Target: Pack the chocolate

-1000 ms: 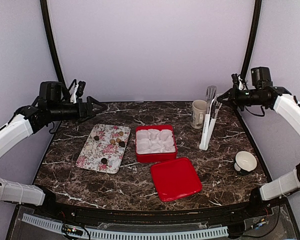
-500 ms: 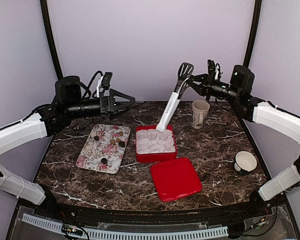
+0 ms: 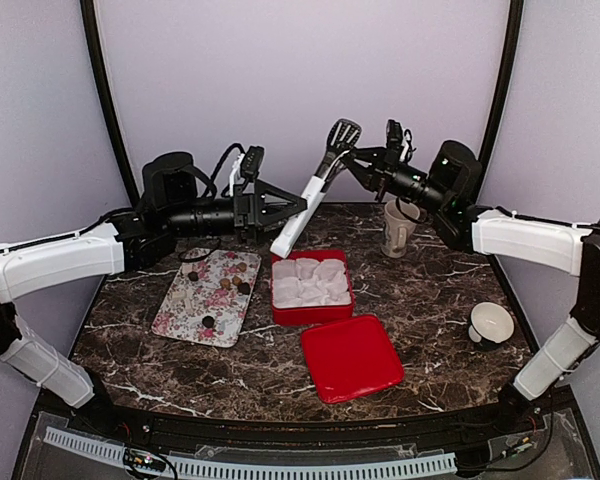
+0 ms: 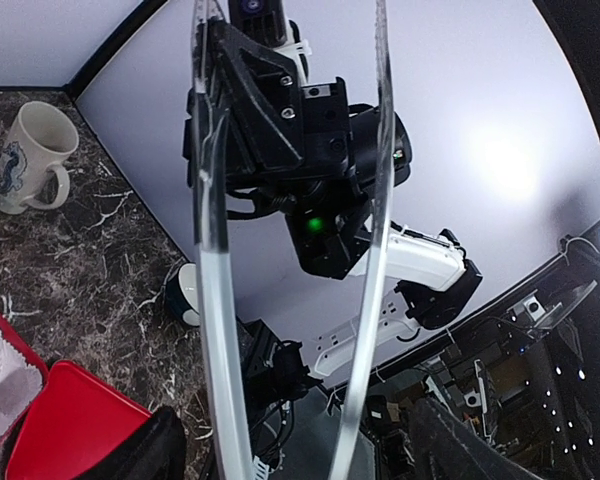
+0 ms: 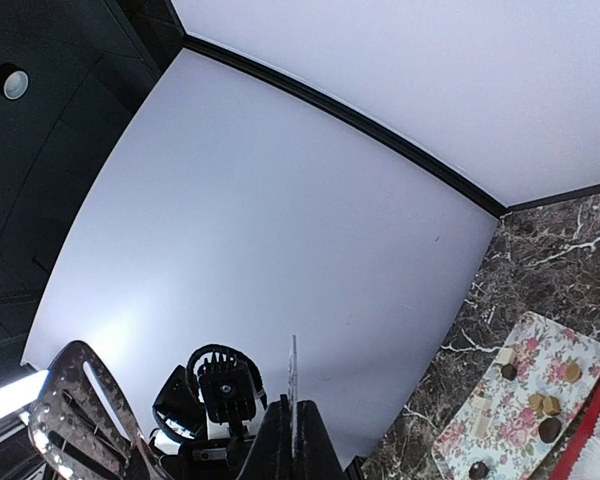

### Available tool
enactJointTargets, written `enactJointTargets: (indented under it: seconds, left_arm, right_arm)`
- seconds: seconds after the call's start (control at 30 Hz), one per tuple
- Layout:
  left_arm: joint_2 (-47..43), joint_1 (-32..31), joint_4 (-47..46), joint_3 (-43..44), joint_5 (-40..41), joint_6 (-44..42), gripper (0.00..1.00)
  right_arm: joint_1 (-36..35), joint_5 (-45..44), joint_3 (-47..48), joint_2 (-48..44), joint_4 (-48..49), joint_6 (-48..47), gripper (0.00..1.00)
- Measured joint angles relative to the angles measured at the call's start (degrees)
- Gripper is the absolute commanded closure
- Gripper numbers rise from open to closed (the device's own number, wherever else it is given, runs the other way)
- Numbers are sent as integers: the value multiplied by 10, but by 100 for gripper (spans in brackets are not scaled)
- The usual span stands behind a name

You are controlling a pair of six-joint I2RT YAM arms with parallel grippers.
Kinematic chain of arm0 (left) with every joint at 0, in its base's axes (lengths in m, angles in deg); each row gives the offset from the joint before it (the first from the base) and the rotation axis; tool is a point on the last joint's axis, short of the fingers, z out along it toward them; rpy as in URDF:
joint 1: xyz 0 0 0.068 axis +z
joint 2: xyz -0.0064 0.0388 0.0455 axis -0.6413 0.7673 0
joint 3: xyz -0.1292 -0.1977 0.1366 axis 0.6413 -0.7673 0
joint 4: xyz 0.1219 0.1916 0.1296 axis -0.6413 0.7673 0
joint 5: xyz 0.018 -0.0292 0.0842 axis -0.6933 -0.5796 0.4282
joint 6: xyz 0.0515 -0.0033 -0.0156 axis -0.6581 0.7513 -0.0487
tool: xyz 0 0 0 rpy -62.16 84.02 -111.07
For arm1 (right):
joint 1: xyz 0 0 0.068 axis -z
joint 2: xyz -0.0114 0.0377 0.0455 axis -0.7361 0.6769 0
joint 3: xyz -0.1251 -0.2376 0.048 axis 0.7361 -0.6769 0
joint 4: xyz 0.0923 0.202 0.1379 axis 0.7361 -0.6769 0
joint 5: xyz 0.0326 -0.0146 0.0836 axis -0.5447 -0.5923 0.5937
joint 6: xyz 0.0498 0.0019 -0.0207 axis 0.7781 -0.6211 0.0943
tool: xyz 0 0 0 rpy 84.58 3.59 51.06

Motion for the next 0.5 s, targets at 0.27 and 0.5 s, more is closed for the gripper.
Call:
enactJointTargets:
  seconds: [0.27,0.5]
  left_arm:
    - [20,0,-49,7,-27,40,40]
    - [21,1,-71,7,-24,58,43]
  right_arm:
    - [-20,-14,-4,46,100,46,100]
    - [-22,-35,-14,49,153,57,100]
